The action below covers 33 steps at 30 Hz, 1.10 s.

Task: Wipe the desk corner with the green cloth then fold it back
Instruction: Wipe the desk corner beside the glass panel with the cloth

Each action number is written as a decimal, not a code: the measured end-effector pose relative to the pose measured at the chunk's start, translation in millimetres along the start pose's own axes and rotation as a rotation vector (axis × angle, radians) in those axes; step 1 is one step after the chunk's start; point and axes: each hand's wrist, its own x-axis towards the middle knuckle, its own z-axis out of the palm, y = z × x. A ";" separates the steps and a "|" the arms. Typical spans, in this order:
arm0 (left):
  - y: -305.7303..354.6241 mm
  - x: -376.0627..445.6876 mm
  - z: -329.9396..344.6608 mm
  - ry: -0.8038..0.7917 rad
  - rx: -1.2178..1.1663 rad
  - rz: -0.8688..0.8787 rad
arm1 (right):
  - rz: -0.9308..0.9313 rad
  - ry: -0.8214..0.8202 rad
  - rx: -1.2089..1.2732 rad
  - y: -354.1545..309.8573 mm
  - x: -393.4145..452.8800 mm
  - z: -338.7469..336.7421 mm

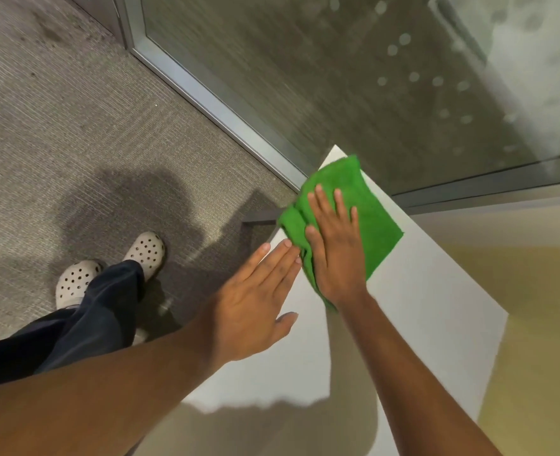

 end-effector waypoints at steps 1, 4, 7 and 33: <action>0.2 -0.1 -0.3 -0.003 -0.003 0.000 | -0.034 -0.019 0.000 1.4 -11.5 1.4; -0.3 0.4 -1.2 -0.001 0.016 -0.001 | -0.090 -0.050 -0.023 5.3 -18.8 1.1; -0.1 1.3 -0.2 0.006 0.023 -0.003 | -0.160 -0.080 -0.099 6.2 3.2 -3.8; -2.6 -3.5 5.0 0.030 -0.048 0.100 | -0.338 -0.215 -0.153 25.6 47.1 -20.7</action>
